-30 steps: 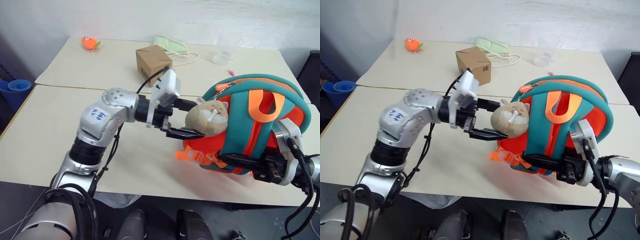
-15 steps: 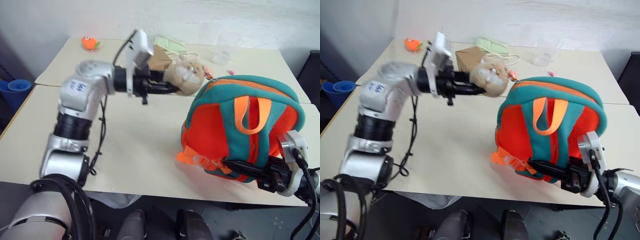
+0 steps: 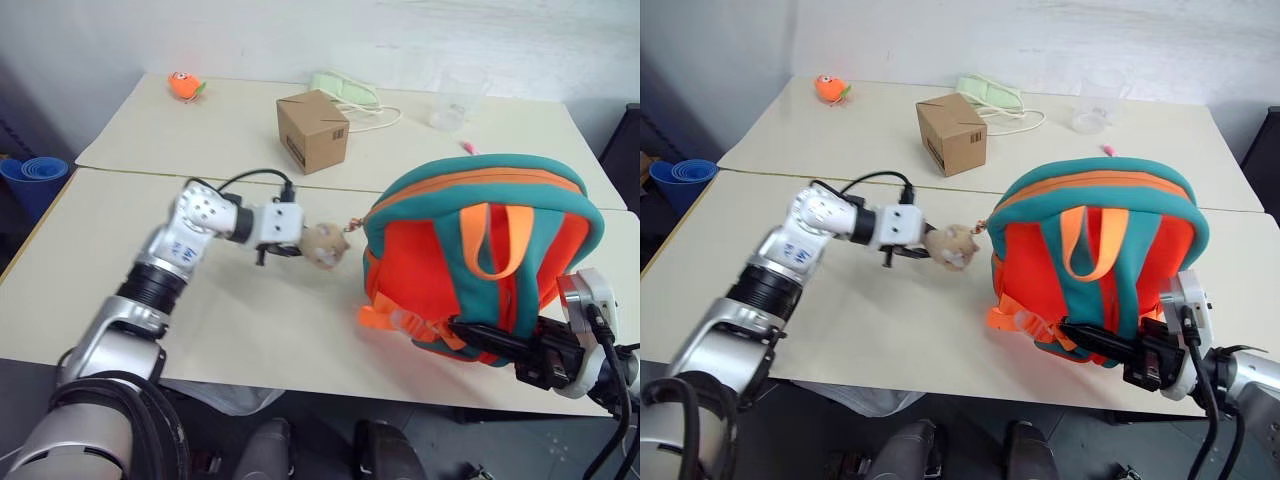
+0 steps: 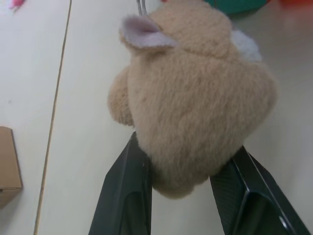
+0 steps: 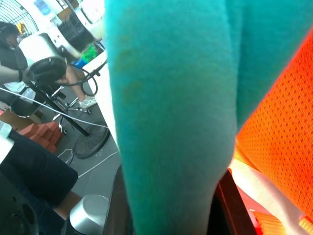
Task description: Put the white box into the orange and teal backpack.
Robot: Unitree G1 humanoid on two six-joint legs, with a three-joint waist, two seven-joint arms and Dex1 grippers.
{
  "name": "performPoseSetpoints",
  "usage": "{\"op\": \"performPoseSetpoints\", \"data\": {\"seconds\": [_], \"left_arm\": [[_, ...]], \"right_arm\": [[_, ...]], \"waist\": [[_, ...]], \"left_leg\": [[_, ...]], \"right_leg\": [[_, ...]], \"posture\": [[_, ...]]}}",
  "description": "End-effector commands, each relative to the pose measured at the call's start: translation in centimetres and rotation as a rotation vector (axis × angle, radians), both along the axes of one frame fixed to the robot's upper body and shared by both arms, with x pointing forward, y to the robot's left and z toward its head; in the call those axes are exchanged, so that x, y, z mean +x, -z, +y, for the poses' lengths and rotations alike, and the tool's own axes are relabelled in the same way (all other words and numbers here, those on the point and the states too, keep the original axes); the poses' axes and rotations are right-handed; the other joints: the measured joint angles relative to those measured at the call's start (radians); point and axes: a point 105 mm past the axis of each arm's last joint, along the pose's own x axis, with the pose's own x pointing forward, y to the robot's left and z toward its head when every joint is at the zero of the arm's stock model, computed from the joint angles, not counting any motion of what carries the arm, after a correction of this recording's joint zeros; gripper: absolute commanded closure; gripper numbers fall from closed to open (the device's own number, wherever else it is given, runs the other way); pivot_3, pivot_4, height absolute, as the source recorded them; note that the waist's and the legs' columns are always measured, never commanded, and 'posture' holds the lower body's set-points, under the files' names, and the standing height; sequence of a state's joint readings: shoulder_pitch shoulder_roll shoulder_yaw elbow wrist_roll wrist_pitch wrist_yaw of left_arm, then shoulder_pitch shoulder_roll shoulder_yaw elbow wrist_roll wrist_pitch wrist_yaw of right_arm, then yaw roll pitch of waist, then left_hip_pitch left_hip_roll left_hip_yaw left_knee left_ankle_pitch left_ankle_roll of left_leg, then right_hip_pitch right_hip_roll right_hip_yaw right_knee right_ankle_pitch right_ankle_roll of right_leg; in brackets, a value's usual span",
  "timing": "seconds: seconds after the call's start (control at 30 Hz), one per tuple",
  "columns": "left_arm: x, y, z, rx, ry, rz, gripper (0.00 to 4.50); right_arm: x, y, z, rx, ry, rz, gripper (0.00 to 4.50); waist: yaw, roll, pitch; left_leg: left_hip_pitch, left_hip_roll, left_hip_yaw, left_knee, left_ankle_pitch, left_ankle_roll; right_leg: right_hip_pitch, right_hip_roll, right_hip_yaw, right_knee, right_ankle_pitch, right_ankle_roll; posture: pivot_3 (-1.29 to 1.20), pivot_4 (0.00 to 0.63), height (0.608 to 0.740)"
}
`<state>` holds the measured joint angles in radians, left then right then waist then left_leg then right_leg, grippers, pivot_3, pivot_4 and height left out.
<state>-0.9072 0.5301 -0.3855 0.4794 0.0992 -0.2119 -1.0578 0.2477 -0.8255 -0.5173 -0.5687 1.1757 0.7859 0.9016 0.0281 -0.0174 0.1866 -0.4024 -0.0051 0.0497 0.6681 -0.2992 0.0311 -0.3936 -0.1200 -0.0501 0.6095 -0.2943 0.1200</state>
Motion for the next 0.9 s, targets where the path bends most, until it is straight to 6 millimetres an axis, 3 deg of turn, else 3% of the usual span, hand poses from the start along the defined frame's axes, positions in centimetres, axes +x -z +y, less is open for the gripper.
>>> {"op": "performPoseSetpoints", "data": {"seconds": [0.03,0.13,0.27,0.3,0.43,0.6,0.67,0.8,0.9], "left_arm": [[-0.9,1.6,-1.8,0.054,0.064,-0.087,3.28],[-1.7,2.6,-3.5,0.011,0.08,-0.08,3.28],[-2.2,2.1,-2.7,-0.089,0.016,0.045,3.28],[-2.3,1.7,-2.0,-0.13,-0.009,0.108,2.93],[-3.4,-0.9,1.4,-0.305,-0.087,0.343,1.64],[-4.3,-5.7,7.0,-0.493,-0.188,0.491,0.13],[-4.9,-8.3,9.1,-0.565,-0.213,0.512,0.0],[-6.3,-12.0,11.4,-0.654,-0.24,0.485,0.0],[-6.4,-12.1,11.3,-0.665,-0.261,0.432,0.0]], "right_arm": [[0.4,0.0,-0.2,0.001,0.017,-0.025,4.44],[2.2,0.3,-0.6,-0.064,0.097,-0.09,4.44],[3.8,0.9,-1.6,-0.149,0.164,-0.097,4.44],[3.8,0.9,-1.9,-0.167,0.162,-0.095,3.73],[2.8,-1.0,-4.8,-0.209,0.142,-0.103,2.39],[0.2,-6.0,-11.5,-0.203,0.198,-0.076,0.71],[-0.6,-8.0,-13.9,-0.181,0.248,-0.073,0.04],[-1.3,-9.3,-16.3,-0.164,0.329,-0.087,0.01],[-0.3,-8.5,-16.6,-0.166,0.397,-0.132,0.01]], "waist": [[-0.001,0.0,0.0],[-0.003,0.0,0.0],[-0.003,0.001,0.0],[-0.002,0.001,0.0],[-0.004,0.001,0.0],[-0.005,0.001,0.0],[-0.006,0.001,0.0],[-0.007,0.001,0.0],[-0.007,0.001,0.0]], "left_leg": [[0.0,0.0,0.0,0.0,0.0,0.0],[0.0,0.0,0.001,0.0,0.0,-0.001],[0.002,-0.001,0.003,0.001,0.0,0.0],[0.002,0.0,0.002,0.001,0.001,0.0],[0.0,0.001,0.002,0.001,0.001,0.0],[0.0,0.001,0.002,0.004,0.0,0.0],[0.001,0.001,0.001,0.005,-0.002,0.004],[0.001,0.002,-0.001,0.005,-0.004,0.004],[0.001,0.002,-0.001,0.004,-0.003,-0.001]], "right_leg": [[0.0,0.0,0.0,0.0,0.0,0.0],[-0.001,0.002,-0.002,0.001,0.0,0.0],[-0.001,0.003,-0.001,0.001,0.0,0.0],[-0.001,0.003,-0.002,0.002,0.0,0.0],[-0.002,0.003,-0.002,0.003,0.0,0.0],[0.0,0.004,-0.003,0.003,0.0,0.0],[0.001,0.003,-0.003,0.003,0.0,0.0],[0.002,0.001,0.0,0.0,0.0,-0.001],[0.001,0.001,0.002,-0.002,-0.001,-0.001]], "posture": [[0.0,0.15,0.74],[0.0,0.15,0.74],[0.0,0.15,0.74],[0.0,0.15,0.74],[0.0,0.15,0.74],[0.0,0.15,0.74],[0.0,0.15,0.74],[0.0,0.15,0.74],[0.0,0.15,0.74]]}}
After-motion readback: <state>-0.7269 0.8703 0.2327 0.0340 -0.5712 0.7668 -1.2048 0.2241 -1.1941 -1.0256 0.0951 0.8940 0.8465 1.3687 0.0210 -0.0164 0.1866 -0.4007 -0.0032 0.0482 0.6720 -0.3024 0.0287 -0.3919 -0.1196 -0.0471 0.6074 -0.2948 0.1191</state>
